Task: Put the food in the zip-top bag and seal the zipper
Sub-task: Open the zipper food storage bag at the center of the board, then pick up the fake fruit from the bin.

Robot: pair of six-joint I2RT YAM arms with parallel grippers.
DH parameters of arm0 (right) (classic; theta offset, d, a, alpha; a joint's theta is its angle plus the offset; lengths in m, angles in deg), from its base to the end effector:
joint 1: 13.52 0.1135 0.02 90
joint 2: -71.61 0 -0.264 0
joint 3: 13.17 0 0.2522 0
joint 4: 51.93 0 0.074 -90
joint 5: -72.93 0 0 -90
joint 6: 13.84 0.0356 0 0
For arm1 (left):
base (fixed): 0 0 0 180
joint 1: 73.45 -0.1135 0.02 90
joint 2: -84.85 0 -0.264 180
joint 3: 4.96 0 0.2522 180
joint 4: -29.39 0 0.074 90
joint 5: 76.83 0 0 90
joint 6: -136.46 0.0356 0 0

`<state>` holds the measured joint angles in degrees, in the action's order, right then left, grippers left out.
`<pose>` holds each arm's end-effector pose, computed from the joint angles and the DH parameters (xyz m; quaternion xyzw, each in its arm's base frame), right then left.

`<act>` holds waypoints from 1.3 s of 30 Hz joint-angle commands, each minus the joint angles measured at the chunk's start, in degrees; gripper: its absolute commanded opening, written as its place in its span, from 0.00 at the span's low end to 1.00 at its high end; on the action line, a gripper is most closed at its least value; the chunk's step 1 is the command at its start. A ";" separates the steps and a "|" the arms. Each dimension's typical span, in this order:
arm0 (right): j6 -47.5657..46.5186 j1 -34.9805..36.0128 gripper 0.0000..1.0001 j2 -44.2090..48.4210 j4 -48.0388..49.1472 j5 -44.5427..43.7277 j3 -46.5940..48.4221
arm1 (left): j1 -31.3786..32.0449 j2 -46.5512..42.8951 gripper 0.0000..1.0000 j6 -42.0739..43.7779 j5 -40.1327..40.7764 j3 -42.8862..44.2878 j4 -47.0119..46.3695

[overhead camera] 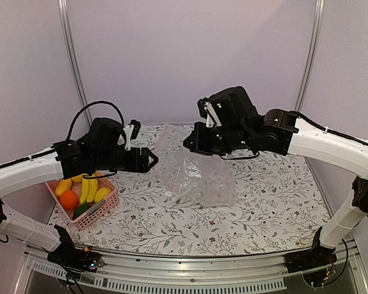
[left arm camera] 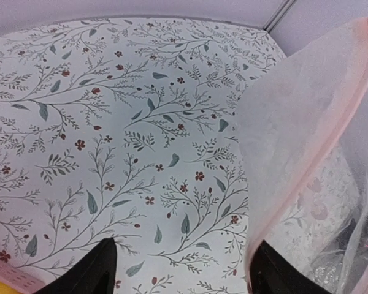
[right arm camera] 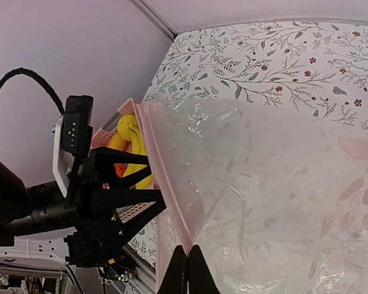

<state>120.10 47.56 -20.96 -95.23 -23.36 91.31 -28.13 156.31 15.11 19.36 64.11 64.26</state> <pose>0.1833 0.3237 0.3723 -0.1032 0.8650 0.3587 0.3354 0.1962 -0.1929 0.2871 0.0850 0.8909 -0.2372 0.3779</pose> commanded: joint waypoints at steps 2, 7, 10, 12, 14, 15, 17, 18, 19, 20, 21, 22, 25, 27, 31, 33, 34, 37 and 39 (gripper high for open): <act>-0.04 0.12 0.00 -1.40 0.94 -0.36 1.41 | -1.94 -8.34 0.84 0.66 -11.03 -1.66 -1.78; -0.52 0.11 0.00 -2.62 0.97 -0.67 2.39 | -9.99 -13.87 0.94 -2.79 -13.25 -4.30 3.77; -0.90 0.11 0.00 -3.36 0.95 -0.68 2.98 | -17.55 -13.97 0.94 -4.70 -12.73 -6.40 9.12; -1.18 0.15 0.00 -3.73 0.93 -0.90 3.34 | -21.96 -14.13 0.94 -5.19 -14.54 -8.50 9.53; -1.43 0.14 0.00 -4.09 0.89 -1.09 3.62 | -25.21 -14.11 0.96 -5.48 -14.01 -10.46 9.33; -1.48 0.10 0.00 -4.21 0.91 -1.10 3.74 | -26.67 -13.76 0.96 -5.44 -12.48 -11.36 9.40; -1.54 0.15 0.00 -4.34 0.91 -1.01 3.97 | -29.55 -12.75 0.97 -5.32 -7.30 -13.06 10.86; -1.71 0.15 0.00 -4.37 0.97 -0.82 4.13 | -30.90 -12.16 0.97 -5.44 -4.75 -13.76 11.38; -1.74 0.18 0.00 -4.41 0.89 -0.60 4.31 | -32.25 -11.65 0.97 -5.42 -2.36 -14.39 11.63; -1.88 0.13 0.00 -4.45 0.90 -0.25 4.41 | -33.26 -11.45 0.98 -5.31 0.00 -15.10 11.51; -1.92 0.10 0.00 -4.33 1.04 0.26 4.46 | -34.27 -11.32 0.99 -5.44 2.10 -15.74 11.35; -2.06 0.10 0.00 -4.29 1.20 0.59 4.51 | -35.43 -11.33 0.99 -5.49 3.86 -16.24 11.20; -3.05 0.16 0.00 -4.19 1.26 1.63 4.76 | -37.02 -11.63 1.00 -5.86 9.36 -17.44 11.11; -3.78 0.16 0.00 -4.11 1.08 2.05 5.05 | -37.88 -11.69 1.00 -6.13 11.89 -18.32 10.95; -4.31 0.16 0.00 -3.76 0.95 1.90 4.91 | -41.35 -8.54 1.00 -4.13 10.30 -19.73 8.81; -4.42 0.16 0.00 -3.67 1.03 1.96 4.84 | -43.53 -5.40 1.00 -3.44 7.40 -19.73 7.21; -4.44 0.18 0.00 -3.67 1.06 2.02 4.82 | -44.32 -4.10 1.00 -3.19 6.13 -19.74 6.07; -4.36 0.14 0.00 -3.84 1.12 2.23 4.73 | -44.84 -0.19 0.98 -2.29 4.98 -19.13 3.61; -4.32 0.15 0.00 -3.75 1.15 2.30 4.60 | -44.88 1.60 0.96 -1.55 4.68 -18.10 3.09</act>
<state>116.56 47.54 -24.37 -94.64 -21.39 94.93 -72.32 154.71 11.48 26.09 45.38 70.07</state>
